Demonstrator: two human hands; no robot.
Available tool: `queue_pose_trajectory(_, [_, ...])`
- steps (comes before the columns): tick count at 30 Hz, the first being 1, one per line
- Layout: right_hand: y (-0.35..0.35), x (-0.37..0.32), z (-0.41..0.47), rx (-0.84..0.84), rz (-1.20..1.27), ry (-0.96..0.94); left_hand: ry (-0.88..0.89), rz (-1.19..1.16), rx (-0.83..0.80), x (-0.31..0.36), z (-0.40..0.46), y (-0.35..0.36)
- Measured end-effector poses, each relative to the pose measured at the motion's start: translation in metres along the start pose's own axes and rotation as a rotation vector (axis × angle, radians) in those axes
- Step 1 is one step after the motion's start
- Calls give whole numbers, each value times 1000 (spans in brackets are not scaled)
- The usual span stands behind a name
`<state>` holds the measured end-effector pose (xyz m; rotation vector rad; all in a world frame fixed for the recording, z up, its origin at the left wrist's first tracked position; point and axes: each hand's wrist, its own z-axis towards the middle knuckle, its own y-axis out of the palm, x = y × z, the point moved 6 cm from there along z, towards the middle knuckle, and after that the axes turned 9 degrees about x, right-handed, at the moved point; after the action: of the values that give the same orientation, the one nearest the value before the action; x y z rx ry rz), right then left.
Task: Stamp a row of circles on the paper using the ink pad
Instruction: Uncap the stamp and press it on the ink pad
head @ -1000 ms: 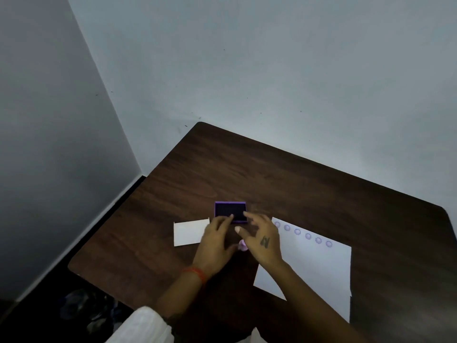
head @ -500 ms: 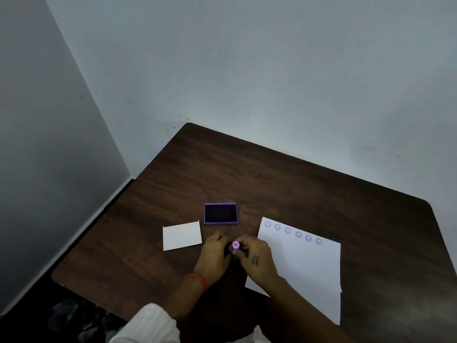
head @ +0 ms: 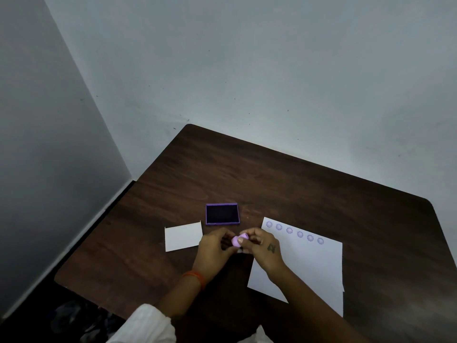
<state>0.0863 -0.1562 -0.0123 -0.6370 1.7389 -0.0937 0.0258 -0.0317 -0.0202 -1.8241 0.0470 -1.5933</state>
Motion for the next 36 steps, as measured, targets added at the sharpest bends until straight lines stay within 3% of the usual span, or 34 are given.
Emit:
queue_pose_trajectory(4, [0,13,2,-57,164,234,-22,-24,-3,-3,-1,-1])
queue_pose_trajectory(11, [3,19,-7,-148,901,683,-82,-68,-39,-10,-4,8])
queue_pose_trajectory(20, [3,17,-6,-152,1137,713,-13,46,-37,-16,-3,16])
queue_pose_trajectory(27, [3,9,1,-188,1130,651,17,93,-59,-21,2,17])
queue_pose_trajectory(29, [4,5,5,-204,1088,617,38,106,22,-21,9,5])
queue_pose_trajectory(33, [8,-8,26,-131,767,421,149,293,303,-24,34,-38])
queue_pose_trajectory(36, [16,-26,44,-18,331,190,115,390,222,-39,56,-51])
